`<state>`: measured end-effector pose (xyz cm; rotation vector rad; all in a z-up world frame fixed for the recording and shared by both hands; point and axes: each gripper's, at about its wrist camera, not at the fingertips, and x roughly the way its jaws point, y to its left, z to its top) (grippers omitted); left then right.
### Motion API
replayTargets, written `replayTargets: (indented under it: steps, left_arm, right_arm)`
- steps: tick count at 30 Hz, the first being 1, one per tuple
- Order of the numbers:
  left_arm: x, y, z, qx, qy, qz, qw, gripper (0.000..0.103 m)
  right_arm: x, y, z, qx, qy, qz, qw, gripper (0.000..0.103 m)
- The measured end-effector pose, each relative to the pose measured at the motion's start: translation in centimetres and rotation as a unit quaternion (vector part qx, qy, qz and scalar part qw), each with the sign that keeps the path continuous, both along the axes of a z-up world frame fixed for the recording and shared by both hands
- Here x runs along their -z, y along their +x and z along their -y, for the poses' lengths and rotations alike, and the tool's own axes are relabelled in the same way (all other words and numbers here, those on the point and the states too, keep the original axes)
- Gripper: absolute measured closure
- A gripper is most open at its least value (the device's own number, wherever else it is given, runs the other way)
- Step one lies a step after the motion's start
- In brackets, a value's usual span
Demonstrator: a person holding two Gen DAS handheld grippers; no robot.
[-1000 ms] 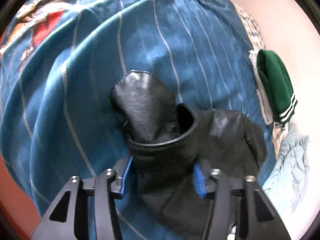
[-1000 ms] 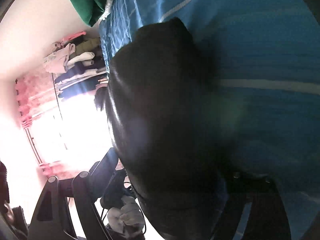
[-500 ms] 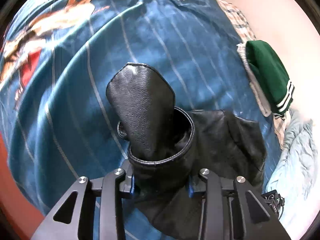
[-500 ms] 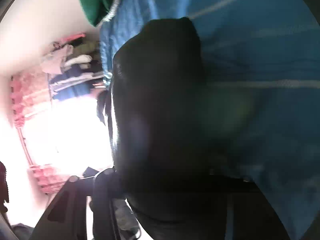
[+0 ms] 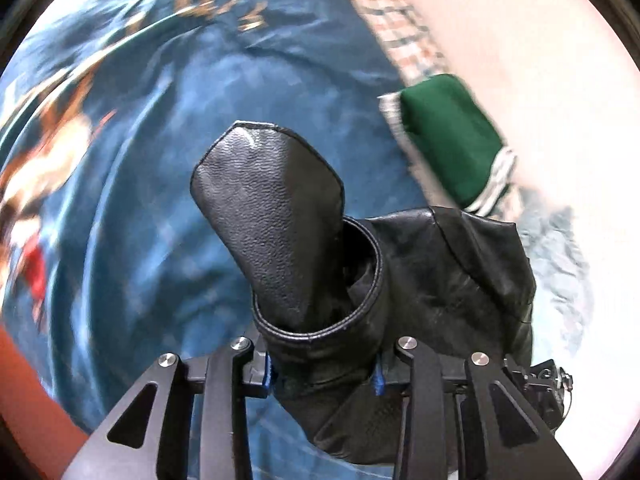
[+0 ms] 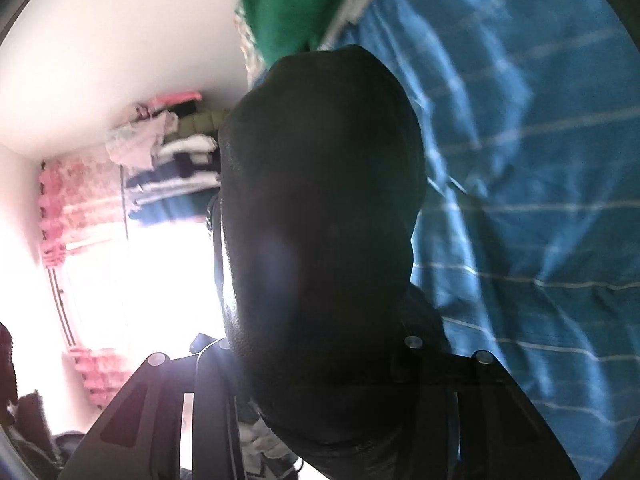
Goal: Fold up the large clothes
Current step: 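Carry the black jacket with both tools and lower it onto the green jacket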
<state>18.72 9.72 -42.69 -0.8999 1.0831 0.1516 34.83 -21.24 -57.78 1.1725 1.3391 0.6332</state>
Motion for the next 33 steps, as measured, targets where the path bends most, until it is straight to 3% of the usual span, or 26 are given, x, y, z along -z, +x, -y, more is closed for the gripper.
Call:
replayTargets:
  steps: [3, 8, 12, 17, 19, 22, 24, 27, 30, 33]
  left_arm:
    - [-3.2, 4.8, -0.9, 0.027, -0.004, 0.032, 0.9991, 0.073]
    - [-8.1, 13.9, -2.0, 0.050, -0.005, 0.093, 0.9944, 0.073]
    - [-11.1, 22.7, -1.9, 0.054, 0.005, 0.141, 0.9885, 0.073]
    - [-11.9, 32.7, -1.5, 0.033, 0.016, 0.181, 0.9828, 0.073]
    - [-10.9, 36.3, -1.1, 0.029, 0.025, 0.192, 0.9806, 0.073]
    - [-6.8, 41.1, -0.7, 0.027, 0.031, 0.186, 0.9817, 0.073]
    - [-3.1, 43.6, -0.4, 0.036, 0.036, 0.169, 0.9843, 0.073]
    - [3.4, 46.6, 0.5, 0.063, 0.046, 0.106, 0.9912, 0.072]
    - [5.9, 47.4, 0.6, 0.086, 0.035, 0.100, 0.9906, 0.064]
    - [5.2, 47.7, 0.9, 0.110, 0.066, 0.086, 0.9880, 0.063]
  right_arm:
    - [-3.7, 3.0, -0.9, 0.023, 0.001, 0.017, 1.000, 0.060]
    - [-8.4, 11.8, -1.3, 0.056, 0.015, 0.060, 0.997, 0.060]
    - [-10.0, 20.7, -0.4, 0.062, 0.034, 0.087, 0.994, 0.060]
    - [-9.8, 33.6, 0.2, 0.050, 0.062, 0.108, 0.991, 0.060]
    - [-8.1, 38.2, 0.3, 0.042, 0.077, 0.104, 0.991, 0.060]
    - [-3.3, 45.1, 0.5, 0.024, 0.080, 0.076, 0.994, 0.060]
    - [0.9, 48.9, 1.2, 0.009, 0.073, 0.044, 0.996, 0.060]
    - [5.7, 52.0, 2.0, 0.004, 0.042, 0.005, 0.999, 0.060]
    - [6.0, 53.5, 1.9, -0.009, 0.023, -0.003, 1.000, 0.053]
    - [3.0, 53.0, 1.4, -0.047, -0.050, -0.002, 0.998, 0.042]
